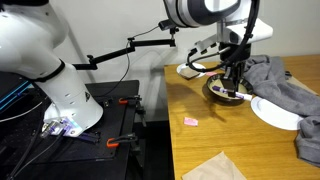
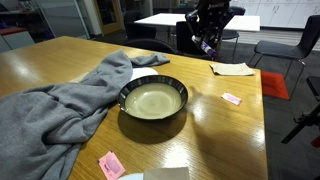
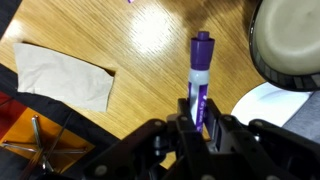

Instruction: Remove the marker out of the bowl and put it on the table

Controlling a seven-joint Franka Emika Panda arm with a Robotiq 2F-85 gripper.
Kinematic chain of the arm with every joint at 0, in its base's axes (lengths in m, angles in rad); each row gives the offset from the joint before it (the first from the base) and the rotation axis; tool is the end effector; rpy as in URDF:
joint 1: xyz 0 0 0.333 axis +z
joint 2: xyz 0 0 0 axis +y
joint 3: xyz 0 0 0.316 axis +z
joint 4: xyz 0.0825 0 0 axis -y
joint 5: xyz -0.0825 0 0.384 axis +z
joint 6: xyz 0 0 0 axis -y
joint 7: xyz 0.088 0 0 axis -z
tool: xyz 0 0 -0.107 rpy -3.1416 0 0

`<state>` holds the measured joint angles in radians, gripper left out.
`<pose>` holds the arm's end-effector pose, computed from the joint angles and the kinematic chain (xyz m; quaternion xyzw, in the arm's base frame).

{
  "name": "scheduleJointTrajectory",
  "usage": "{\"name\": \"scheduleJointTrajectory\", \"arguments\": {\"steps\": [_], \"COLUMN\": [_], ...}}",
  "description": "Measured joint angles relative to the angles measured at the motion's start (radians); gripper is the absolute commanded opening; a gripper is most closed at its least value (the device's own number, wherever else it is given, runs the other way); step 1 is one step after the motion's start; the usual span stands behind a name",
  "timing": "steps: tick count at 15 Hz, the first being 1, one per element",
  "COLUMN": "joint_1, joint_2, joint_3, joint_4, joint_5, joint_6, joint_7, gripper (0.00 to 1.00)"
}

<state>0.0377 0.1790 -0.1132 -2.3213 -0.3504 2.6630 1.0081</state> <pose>0.5353 -0.0307 0.2789 0.9169 -0.3776 0.1168 0.0559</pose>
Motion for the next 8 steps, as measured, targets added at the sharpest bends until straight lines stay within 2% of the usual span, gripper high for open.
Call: {"name": "scheduleJointTrajectory", "arguments": {"steps": [8], "joint_1": [-0.019], "joint_2": [0.123], "joint_3": [-0.046], "joint_4": [0.092], "joint_5": [0.036], "joint_6": [-0.006], "joint_7": [-0.115], "gripper": [0.05]}}
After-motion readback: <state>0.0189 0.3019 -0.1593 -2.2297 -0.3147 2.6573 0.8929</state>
